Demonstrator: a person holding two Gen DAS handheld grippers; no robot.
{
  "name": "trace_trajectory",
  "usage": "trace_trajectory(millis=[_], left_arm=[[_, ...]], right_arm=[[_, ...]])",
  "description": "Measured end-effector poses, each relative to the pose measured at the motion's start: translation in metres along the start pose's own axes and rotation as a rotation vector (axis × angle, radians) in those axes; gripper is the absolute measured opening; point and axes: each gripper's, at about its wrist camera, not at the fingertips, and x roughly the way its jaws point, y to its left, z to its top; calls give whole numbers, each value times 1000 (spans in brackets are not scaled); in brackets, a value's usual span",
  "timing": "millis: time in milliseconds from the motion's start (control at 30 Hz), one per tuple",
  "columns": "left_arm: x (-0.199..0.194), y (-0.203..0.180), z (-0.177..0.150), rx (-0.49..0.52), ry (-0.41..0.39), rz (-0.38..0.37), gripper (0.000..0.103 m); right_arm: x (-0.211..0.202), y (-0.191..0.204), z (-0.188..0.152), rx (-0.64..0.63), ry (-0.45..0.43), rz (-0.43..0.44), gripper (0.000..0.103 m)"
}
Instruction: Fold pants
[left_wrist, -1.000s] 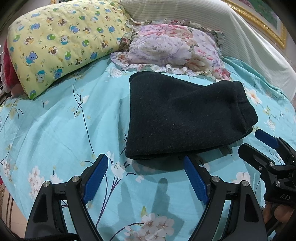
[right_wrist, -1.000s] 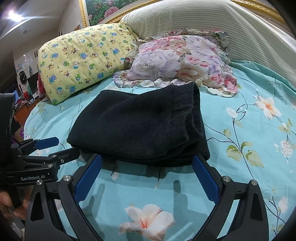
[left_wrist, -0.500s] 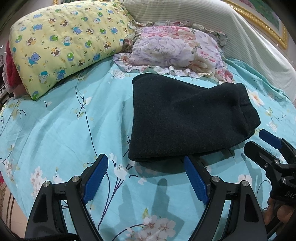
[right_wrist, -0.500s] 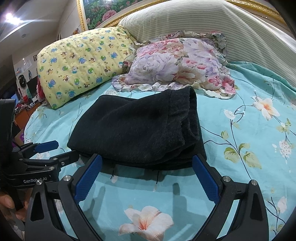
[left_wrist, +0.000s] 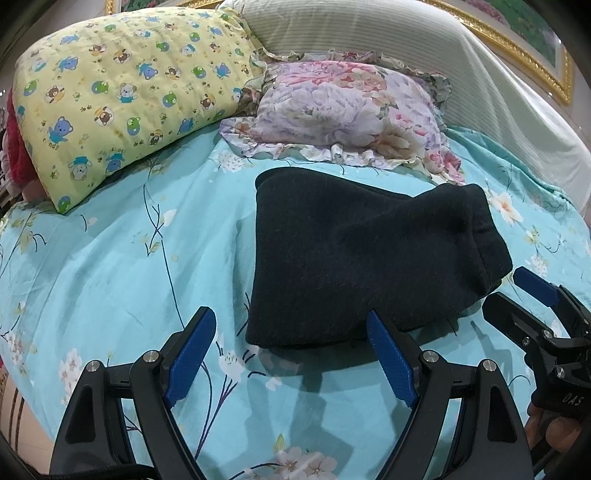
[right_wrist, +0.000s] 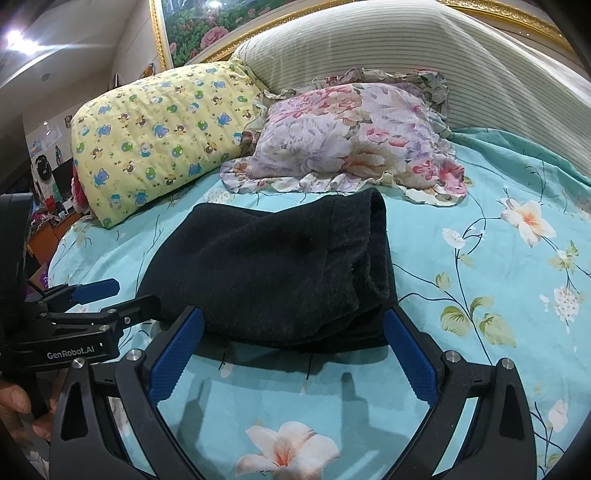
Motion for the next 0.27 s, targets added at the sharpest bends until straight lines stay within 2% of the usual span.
trace_trajectory(millis=[267], left_arm=[[-1,-9,13,7,2,-4,84]], right_arm=[[-2,-2,3,5,-10,-4,100]])
